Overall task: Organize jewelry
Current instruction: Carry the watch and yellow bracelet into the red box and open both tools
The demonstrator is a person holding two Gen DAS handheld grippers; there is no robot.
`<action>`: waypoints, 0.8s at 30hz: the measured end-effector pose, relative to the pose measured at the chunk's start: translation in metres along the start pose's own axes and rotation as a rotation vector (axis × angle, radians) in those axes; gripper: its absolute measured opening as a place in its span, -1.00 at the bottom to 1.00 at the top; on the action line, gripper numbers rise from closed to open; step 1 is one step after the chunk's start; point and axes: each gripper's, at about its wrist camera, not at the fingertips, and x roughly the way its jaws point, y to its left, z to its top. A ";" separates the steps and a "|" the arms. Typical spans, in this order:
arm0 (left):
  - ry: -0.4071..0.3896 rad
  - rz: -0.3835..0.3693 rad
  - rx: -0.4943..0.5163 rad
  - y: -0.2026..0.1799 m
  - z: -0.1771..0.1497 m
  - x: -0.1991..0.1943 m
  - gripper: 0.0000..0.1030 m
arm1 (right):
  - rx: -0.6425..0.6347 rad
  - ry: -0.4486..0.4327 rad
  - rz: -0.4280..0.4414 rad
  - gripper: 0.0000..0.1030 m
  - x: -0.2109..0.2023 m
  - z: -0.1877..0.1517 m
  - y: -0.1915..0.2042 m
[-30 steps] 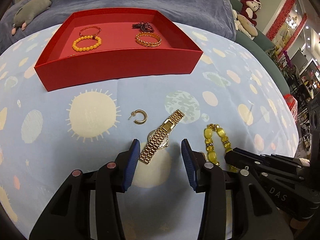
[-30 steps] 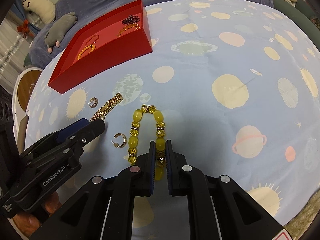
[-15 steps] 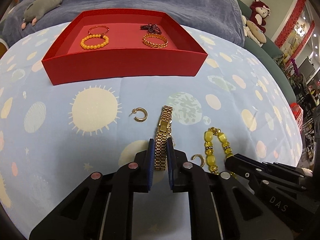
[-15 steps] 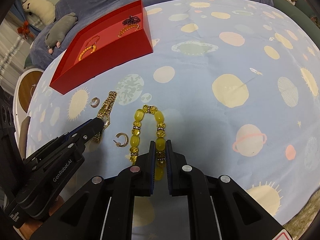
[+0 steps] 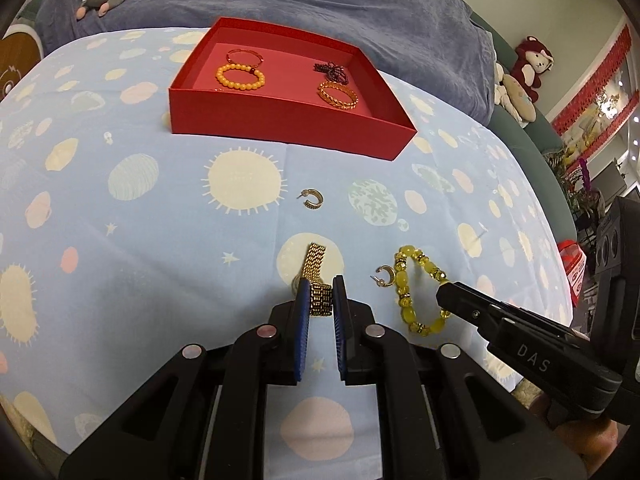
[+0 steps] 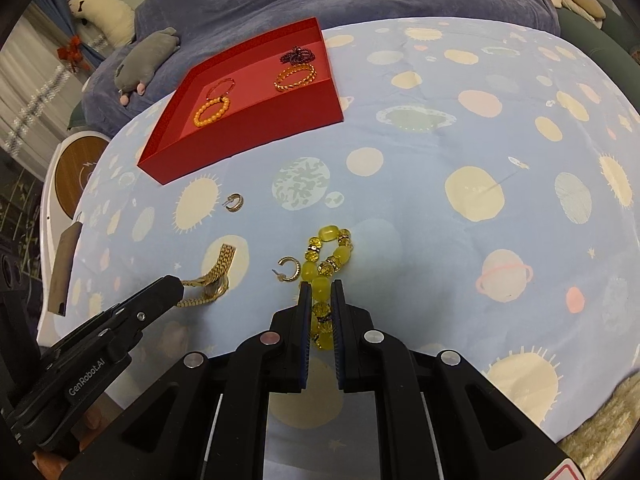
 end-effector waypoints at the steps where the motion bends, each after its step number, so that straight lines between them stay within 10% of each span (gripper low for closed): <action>1: -0.006 -0.002 -0.007 0.001 0.000 -0.005 -0.79 | -0.003 -0.006 0.001 -0.82 -0.003 0.000 0.001; 24: -0.083 -0.067 -0.020 0.001 0.084 -0.050 -0.78 | -0.046 -0.173 0.090 -0.82 -0.050 0.080 0.033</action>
